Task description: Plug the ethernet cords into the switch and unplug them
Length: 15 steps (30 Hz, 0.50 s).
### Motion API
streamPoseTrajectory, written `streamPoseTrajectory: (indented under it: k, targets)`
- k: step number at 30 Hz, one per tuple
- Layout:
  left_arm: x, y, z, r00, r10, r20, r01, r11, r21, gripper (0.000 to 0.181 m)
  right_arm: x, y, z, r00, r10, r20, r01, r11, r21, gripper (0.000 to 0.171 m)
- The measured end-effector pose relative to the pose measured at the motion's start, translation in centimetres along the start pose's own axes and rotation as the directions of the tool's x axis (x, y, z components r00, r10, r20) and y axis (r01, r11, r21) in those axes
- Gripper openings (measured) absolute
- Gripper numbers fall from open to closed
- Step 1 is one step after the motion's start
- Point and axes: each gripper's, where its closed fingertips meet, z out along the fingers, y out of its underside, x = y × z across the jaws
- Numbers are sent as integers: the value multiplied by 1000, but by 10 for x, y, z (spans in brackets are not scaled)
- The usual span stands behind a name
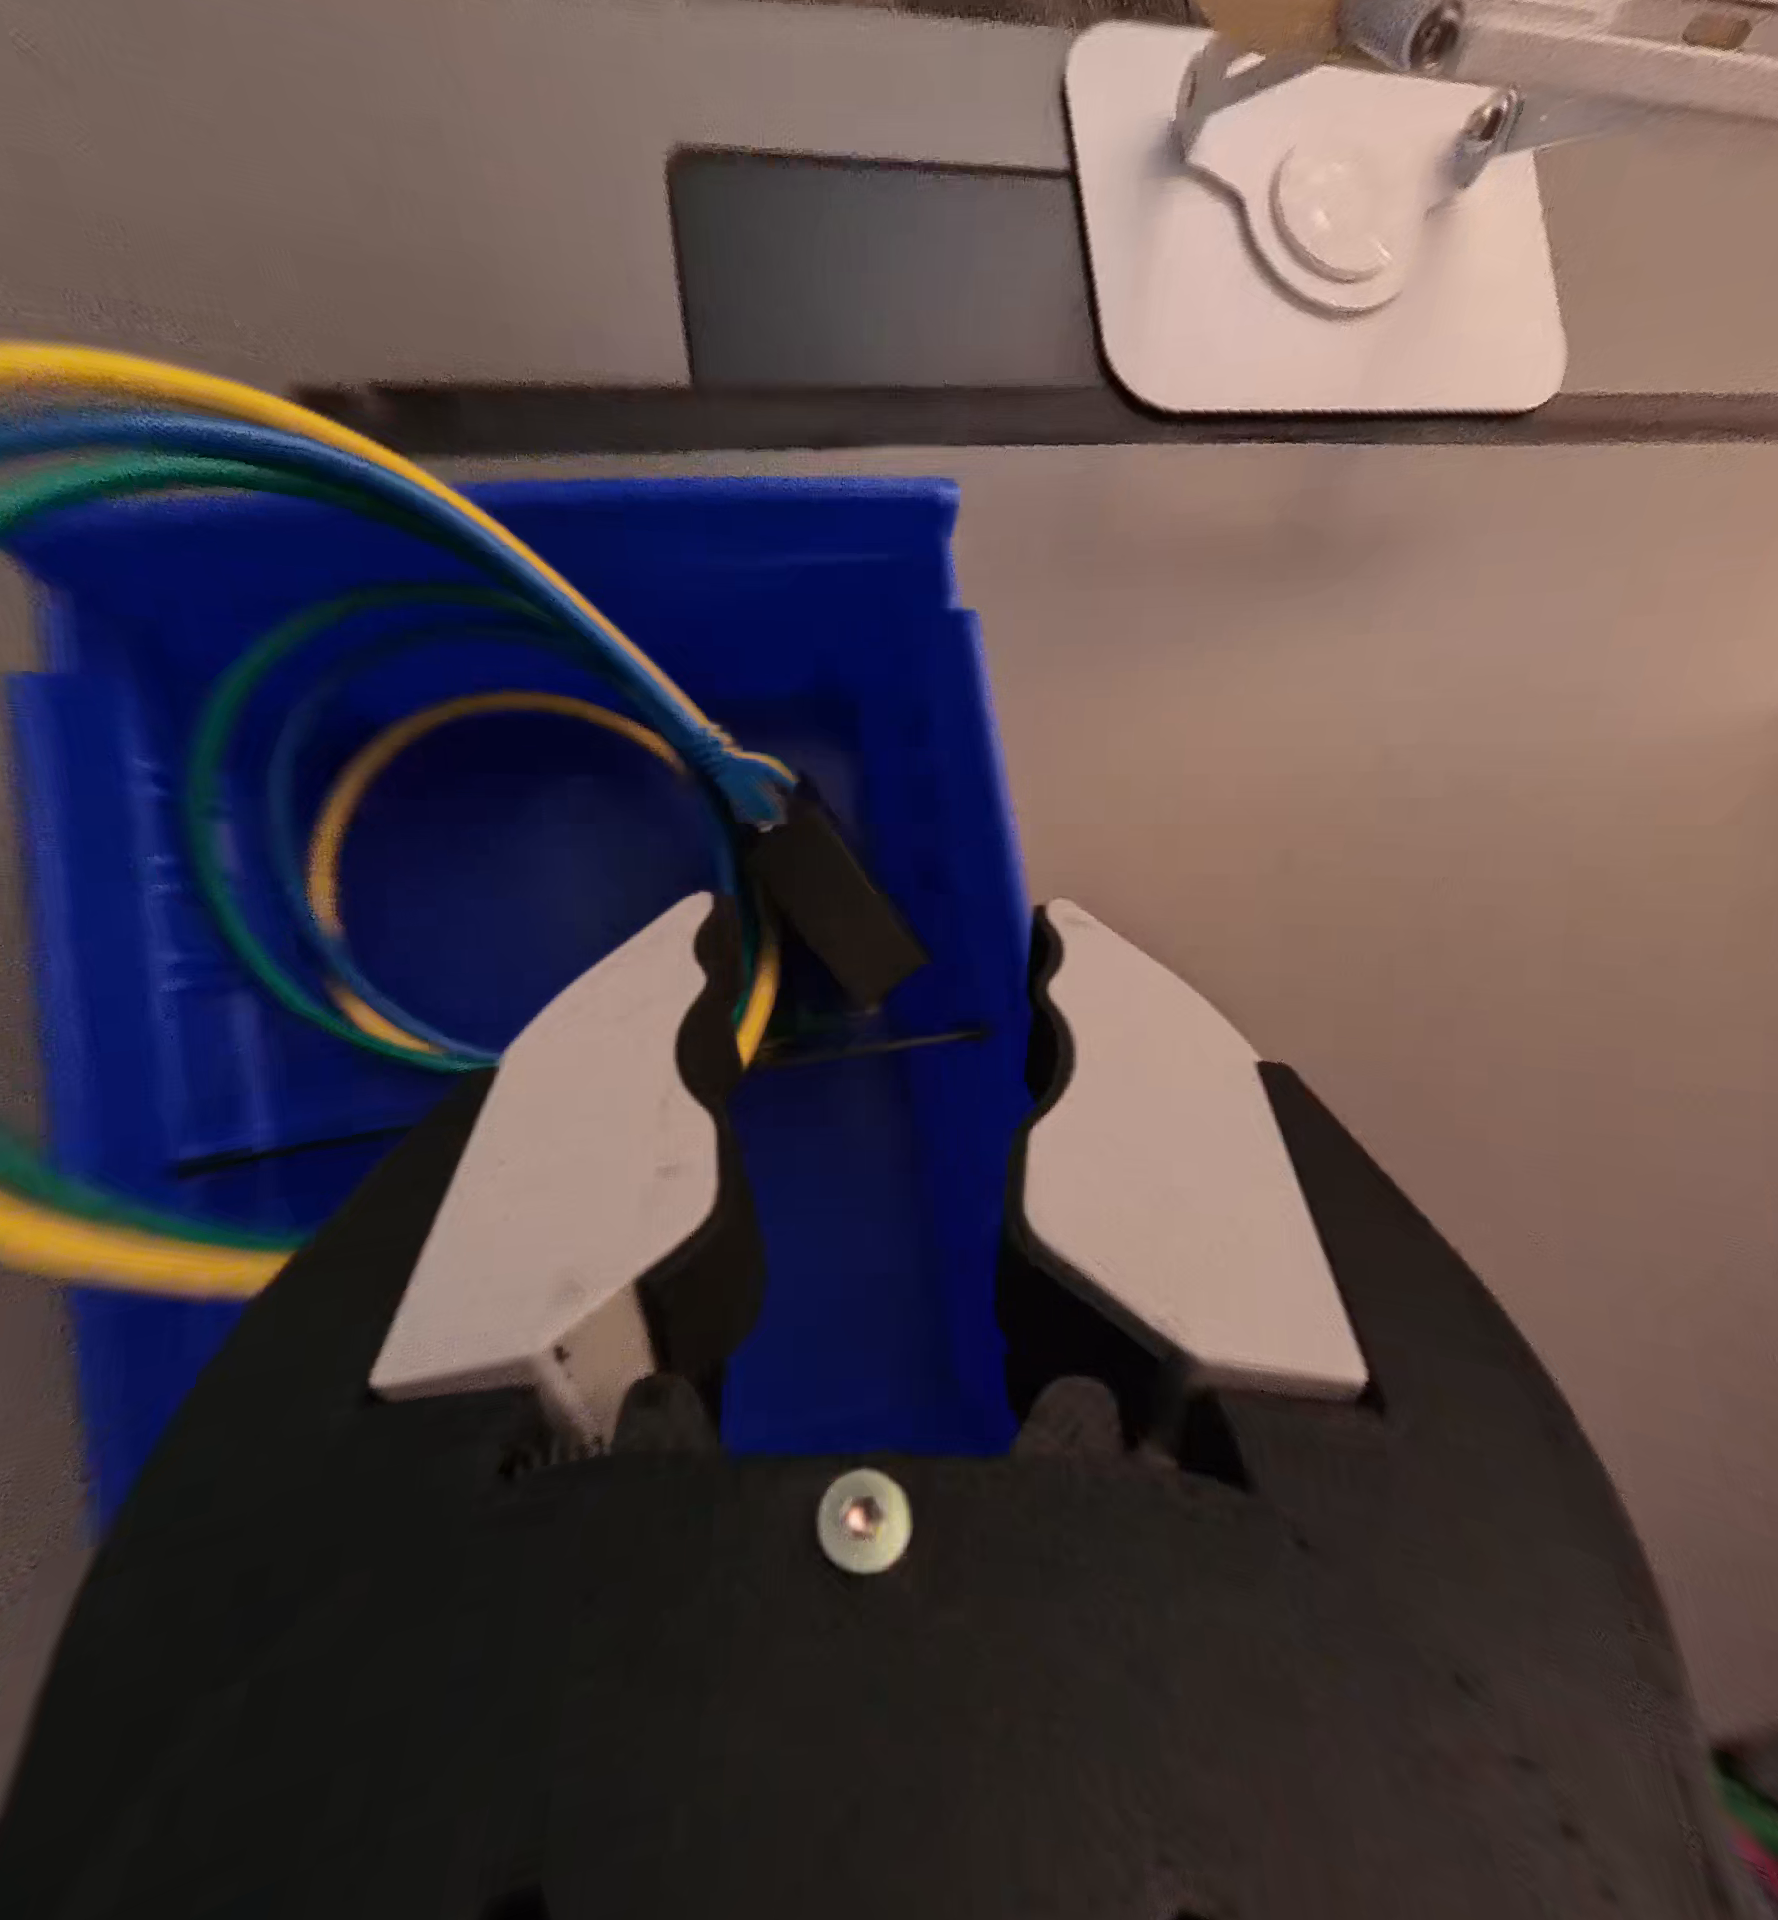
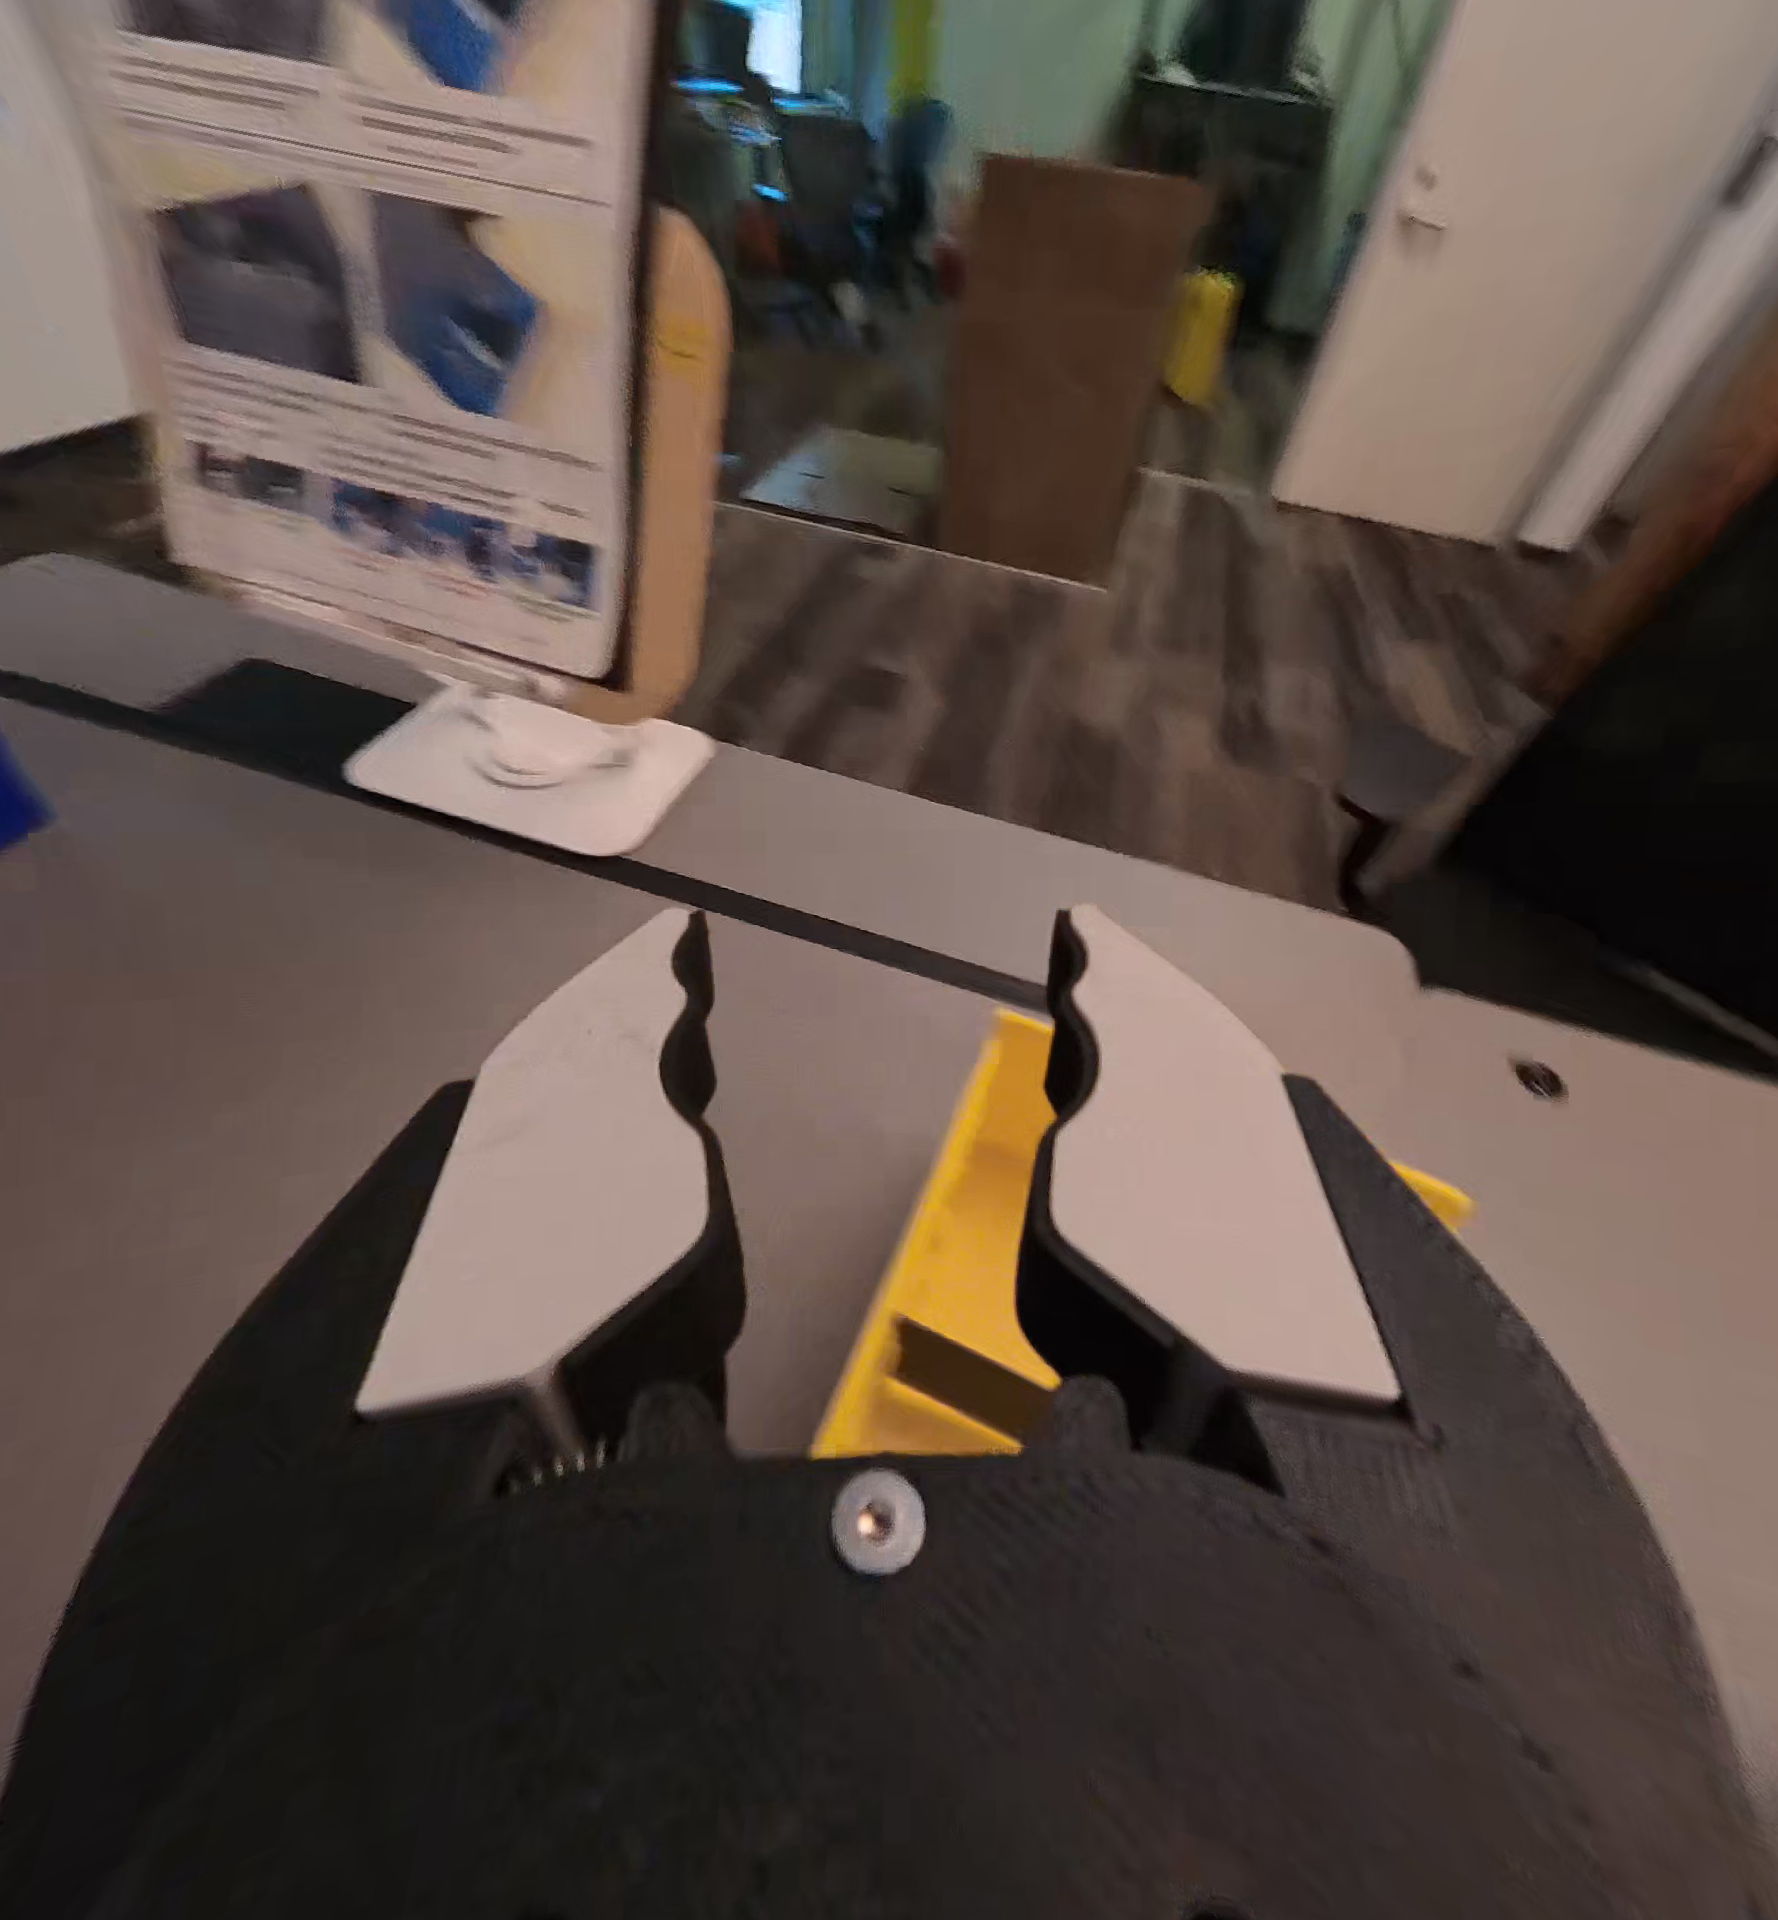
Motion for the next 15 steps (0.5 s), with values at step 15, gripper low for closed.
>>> streamPoseTrajectory:
  k: [15]
  targets:
    - [-30,37,75,970,-130,205,197,915,-353,40,-97,-18,40,949,0,316,-35,994,104,62]
